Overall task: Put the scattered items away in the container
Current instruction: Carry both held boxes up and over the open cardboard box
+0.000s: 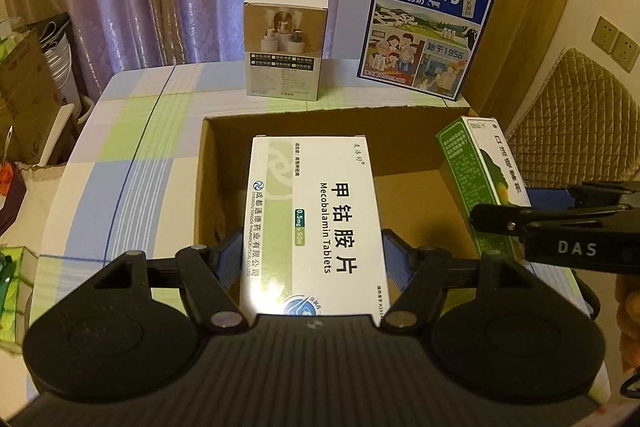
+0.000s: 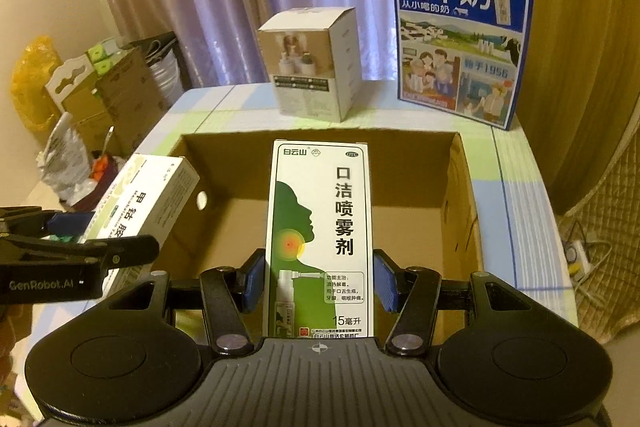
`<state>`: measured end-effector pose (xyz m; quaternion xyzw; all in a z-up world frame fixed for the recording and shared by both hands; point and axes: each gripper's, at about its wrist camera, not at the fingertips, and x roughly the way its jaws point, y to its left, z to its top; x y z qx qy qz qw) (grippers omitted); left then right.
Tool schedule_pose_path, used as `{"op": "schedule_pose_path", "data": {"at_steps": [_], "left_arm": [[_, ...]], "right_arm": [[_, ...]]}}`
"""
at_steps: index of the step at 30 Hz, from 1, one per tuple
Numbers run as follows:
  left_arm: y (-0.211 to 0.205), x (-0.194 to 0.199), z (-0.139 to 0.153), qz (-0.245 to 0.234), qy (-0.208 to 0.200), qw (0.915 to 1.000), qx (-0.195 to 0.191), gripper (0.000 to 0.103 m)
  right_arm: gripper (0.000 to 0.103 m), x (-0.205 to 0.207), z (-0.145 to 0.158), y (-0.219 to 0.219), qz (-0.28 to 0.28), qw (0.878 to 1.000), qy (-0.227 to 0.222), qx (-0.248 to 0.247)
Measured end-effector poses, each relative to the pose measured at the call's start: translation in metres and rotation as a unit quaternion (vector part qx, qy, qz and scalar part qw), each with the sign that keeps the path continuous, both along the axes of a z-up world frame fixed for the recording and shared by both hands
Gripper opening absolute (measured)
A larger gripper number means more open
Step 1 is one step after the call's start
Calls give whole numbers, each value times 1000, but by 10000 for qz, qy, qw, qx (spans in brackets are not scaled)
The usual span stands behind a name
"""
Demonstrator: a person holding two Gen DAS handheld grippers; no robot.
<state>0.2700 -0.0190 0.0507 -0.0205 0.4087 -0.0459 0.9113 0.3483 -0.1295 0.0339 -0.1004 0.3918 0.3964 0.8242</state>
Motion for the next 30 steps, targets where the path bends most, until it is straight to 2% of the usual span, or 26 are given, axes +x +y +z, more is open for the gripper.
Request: {"op": "schedule_pose_path", "data": {"at_steps": [6,18,30], "left_arm": [[-4,20,-12,-7,53,10000,-22,67],[-12,34,-30,-44,108,9999,-75,67],[-2,23,-31,42,74,9999,56,73]], "right_arm": [[52,15,-14,15,7,9999,8,-125],[52,23,-30,18,-45,9998,41,-204],[53,28,-38,19,-117,9996,90,-231]]}}
